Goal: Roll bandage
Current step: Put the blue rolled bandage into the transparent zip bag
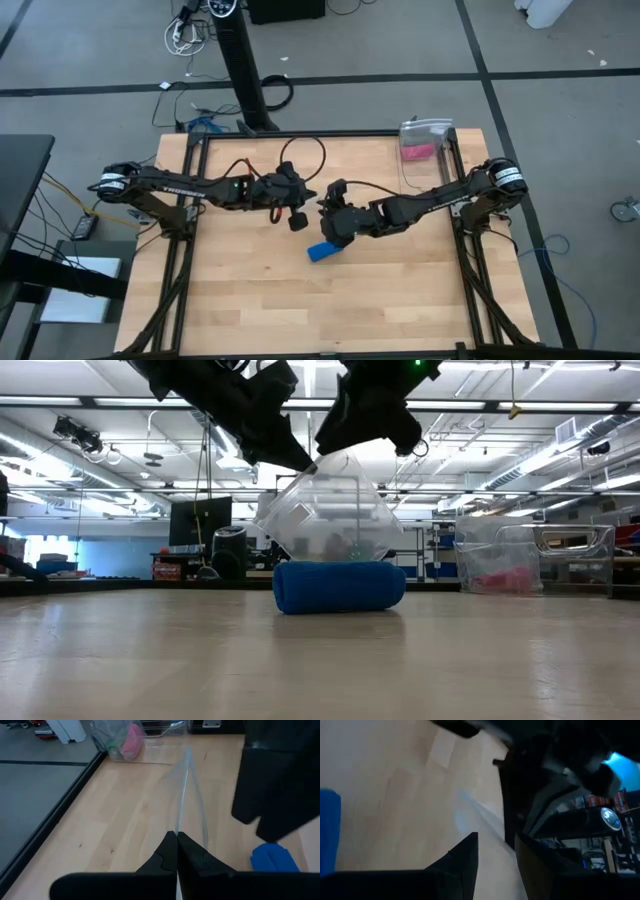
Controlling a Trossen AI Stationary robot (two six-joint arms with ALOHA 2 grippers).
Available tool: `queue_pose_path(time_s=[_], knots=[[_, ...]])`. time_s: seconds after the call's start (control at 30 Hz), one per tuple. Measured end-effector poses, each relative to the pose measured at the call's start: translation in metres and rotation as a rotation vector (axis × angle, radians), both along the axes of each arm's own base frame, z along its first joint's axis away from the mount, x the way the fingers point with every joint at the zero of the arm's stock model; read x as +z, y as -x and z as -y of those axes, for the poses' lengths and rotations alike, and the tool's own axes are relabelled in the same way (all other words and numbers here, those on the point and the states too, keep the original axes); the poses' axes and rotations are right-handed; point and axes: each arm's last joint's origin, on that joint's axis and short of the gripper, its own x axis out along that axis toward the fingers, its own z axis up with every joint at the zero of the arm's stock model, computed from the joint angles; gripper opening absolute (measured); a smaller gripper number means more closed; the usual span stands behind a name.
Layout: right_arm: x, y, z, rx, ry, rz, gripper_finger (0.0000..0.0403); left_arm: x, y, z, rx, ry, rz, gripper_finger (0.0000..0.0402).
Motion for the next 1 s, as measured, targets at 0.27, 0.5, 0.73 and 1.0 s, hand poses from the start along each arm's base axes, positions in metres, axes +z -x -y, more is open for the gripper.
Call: queue_pose_path(time_s=[0.27,0.5,0.73,1.0], knots=[[-0.001,-0.002,0.019,-0.036,0.032,-0.033,0.0123,0.0,0.0,-0.004,0.01,0.0,-0.002,0.0001],[-0.002,-0.002,0.025,-0.031,0.061,-0.064,0.0123,-0.004,-0.014,-0.008,-0.008,-0.009,-0.053,0.0001],[-0.008,0.004,0.021,-0.047,0.042,-0.121,0.0118,0.006,-0.023,-0.01,-0.016,-0.028,-0.071,0.0001],[-0.009,0.005,0.022,-0.067,0.02,-0.123,0.0112,0.01,-0.024,-0.012,-0.027,-0.013,-0.064,0.0001]])
